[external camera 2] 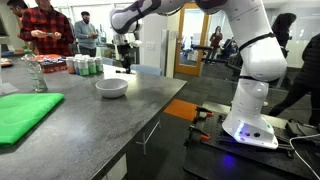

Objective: Remove the marker from the bowl and put it on the table

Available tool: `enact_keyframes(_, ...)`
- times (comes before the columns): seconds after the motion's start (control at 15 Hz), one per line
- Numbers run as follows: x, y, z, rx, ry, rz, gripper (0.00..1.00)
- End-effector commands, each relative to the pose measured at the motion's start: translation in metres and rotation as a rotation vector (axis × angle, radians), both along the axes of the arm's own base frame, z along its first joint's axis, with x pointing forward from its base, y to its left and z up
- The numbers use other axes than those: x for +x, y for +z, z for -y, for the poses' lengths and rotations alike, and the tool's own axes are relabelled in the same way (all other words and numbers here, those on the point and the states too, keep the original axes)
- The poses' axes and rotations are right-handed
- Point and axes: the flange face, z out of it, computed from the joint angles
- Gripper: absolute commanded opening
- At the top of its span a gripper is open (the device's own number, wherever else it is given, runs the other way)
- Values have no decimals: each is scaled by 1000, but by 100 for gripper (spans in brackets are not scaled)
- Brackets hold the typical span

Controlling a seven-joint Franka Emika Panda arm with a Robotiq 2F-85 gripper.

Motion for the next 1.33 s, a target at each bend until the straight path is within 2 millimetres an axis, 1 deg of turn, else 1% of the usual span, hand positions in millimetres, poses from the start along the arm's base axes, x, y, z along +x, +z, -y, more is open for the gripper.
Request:
enact_keyframes(0.0,10,-18,10,25,-88,-19,5)
enact_keyframes(0.13,13,-34,17,26,-111,-22,5)
enact_keyframes(0.27,15,-42,20,23,-136,-23,5)
enact_keyframes(0.4,18,-45,21,29,-149,-19,5)
enact_keyframes(0.47,19,-45,21,28,-162,-13,11)
enact_keyframes(0.53,20,-44,20,30,-169,-6,23)
enact_keyframes(0.6,21,-44,20,34,-172,-2,24)
enact_keyframes(0.67,22,-43,20,37,-179,1,29)
enact_keyframes(0.8,23,-42,20,38,-182,3,17)
enact_keyframes(0.87,23,-42,20,35,-182,3,22)
enact_keyframes(0.93,24,-42,20,36,-179,3,44)
enact_keyframes(1.0,25,-42,20,36,-172,16,46)
enact_keyframes(1.07,26,-42,20,30,-174,27,51)
enact_keyframes(1.13,20,-29,19,24,-190,36,59)
enact_keyframes(1.27,17,-13,16,25,-212,55,73)
